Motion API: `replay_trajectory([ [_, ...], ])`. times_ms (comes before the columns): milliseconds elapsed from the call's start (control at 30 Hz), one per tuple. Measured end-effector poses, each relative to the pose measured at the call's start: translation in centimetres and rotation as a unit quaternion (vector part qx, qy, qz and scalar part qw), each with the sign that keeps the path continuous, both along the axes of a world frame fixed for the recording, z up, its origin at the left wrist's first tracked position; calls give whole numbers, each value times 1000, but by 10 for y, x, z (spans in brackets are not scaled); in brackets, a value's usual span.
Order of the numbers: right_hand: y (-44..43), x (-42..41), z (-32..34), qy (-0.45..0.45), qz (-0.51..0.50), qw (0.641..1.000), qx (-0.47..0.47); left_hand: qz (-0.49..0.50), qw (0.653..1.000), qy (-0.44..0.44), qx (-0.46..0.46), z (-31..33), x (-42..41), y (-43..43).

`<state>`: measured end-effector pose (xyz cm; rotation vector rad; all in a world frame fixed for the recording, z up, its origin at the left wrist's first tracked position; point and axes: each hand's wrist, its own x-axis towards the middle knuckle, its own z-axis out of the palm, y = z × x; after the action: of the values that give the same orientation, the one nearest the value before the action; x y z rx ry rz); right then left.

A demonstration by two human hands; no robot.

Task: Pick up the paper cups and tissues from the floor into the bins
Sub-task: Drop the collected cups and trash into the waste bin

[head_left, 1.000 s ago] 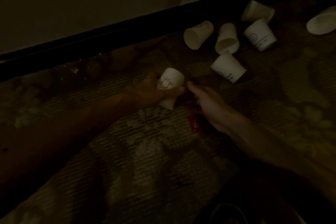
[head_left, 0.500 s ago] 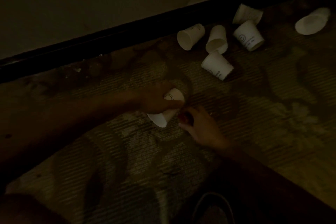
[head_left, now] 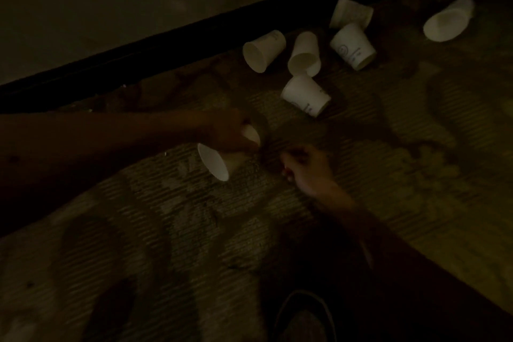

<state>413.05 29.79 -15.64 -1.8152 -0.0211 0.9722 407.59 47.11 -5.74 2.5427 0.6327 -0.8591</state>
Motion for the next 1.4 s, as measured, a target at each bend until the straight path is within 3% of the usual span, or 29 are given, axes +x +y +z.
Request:
replay_trajectory([
  [133, -6, 16, 6, 41, -50, 995, 72, -7, 1000, -19, -3, -12, 12, 3],
  [233, -8, 29, 11, 35, -51, 995, 73, 2, 1000, -27, -9, -21, 20, 2],
  [433, -9, 66, 20, -55, -96, 994, 12, 144, 975, -124, -115, -34, 45, -6],
  [533, -1, 88, 24, -141, -77, 987, -16, 202, 953, -153, -166, -40, 57, -3],
  [700, 20, 107, 34, -305, -14, 952, -19, 209, 955, -108, -182, -54, 68, 5],
  [900, 33, 113, 17, -382, 106, 912, -105, 192, 954, -94, -208, -64, 68, 11],
  [1067, 28, 108, 8, -382, 152, 901, -141, 181, 957, -104, -201, -70, 70, 7],
  [1400, 26, 112, 9, -307, 113, 940, -99, 190, 958, -101, -188, -62, 70, 5],
])
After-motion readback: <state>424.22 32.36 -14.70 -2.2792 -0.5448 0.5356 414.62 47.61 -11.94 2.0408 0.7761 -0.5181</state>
